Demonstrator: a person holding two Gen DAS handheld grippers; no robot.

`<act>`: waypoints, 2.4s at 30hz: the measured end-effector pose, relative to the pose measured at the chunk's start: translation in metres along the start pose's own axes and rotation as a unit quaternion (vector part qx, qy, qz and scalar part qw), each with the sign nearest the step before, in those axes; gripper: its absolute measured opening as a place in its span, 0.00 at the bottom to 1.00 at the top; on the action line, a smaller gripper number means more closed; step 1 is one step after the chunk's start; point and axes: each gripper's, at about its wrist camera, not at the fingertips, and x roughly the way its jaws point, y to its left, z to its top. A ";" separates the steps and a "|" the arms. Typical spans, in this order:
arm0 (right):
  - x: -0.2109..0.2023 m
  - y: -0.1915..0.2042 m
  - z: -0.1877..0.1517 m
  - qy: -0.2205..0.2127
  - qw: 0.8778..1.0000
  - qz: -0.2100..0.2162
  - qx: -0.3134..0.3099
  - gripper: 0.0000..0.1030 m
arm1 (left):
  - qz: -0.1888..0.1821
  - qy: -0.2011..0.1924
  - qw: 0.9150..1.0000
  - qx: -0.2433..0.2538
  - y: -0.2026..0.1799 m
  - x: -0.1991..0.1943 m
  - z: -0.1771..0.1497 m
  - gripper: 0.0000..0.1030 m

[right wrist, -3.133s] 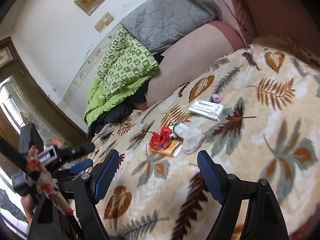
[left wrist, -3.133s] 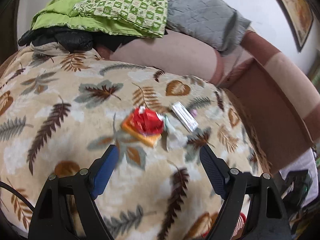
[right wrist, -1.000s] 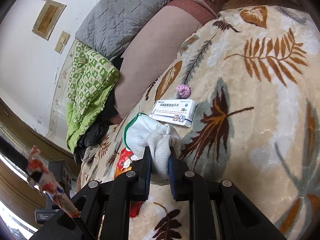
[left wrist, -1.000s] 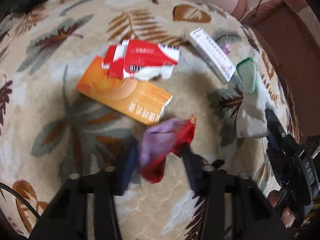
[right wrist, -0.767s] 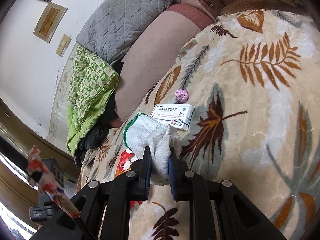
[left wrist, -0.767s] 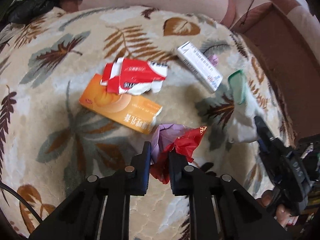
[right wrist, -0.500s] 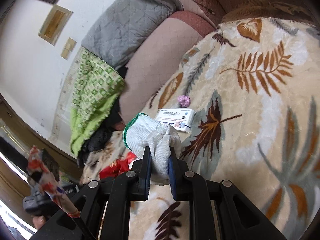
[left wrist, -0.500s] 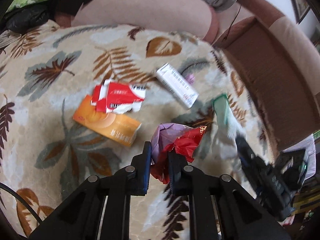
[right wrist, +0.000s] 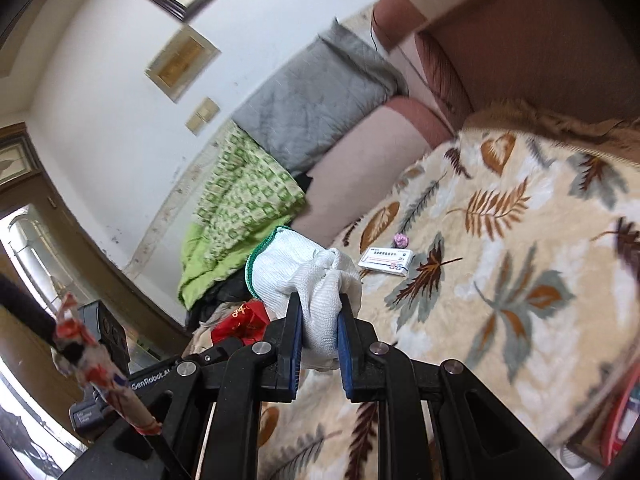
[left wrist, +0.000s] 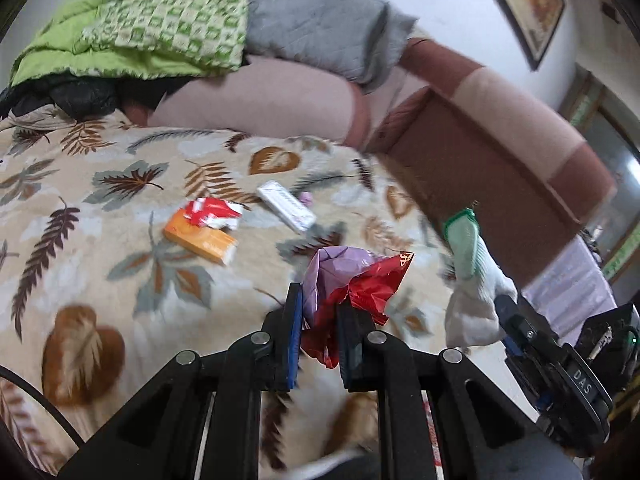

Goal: Collect trash
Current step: 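Carry the wrapper and glove over the red wastebasket with both tools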

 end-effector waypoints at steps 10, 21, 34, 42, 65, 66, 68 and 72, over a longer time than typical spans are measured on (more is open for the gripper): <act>-0.129 0.001 -0.021 -0.063 0.997 -0.035 -0.001 0.16 | -0.074 -0.009 0.996 0.052 -0.085 -0.064 -0.054 0.14; -0.208 -0.017 -0.026 -0.109 0.990 -0.090 0.003 0.16 | -0.138 0.015 0.983 0.121 -0.167 -0.078 -0.096 0.14; -0.269 -0.038 -0.026 -0.142 0.979 -0.146 0.015 0.16 | -0.175 0.046 0.969 0.170 -0.219 -0.068 -0.130 0.14; -0.294 -0.058 -0.031 -0.157 0.970 -0.179 0.040 0.16 | -0.194 0.083 0.958 0.196 -0.248 -0.048 -0.152 0.14; -0.298 -0.147 -0.042 -0.142 0.950 -0.246 0.131 0.17 | -0.151 0.171 0.941 0.248 -0.289 0.050 -0.195 0.14; -0.297 -0.150 -0.044 -0.141 0.949 -0.247 0.135 0.17 | -0.147 0.171 0.942 0.248 -0.289 0.054 -0.195 0.14; -0.295 -0.159 -0.047 -0.137 0.947 -0.251 0.143 0.17 | -0.142 0.177 0.942 0.247 -0.290 0.063 -0.197 0.14; -0.292 -0.176 -0.051 -0.129 0.944 -0.256 0.163 0.17 | -0.135 0.194 0.940 0.247 -0.293 0.080 -0.203 0.14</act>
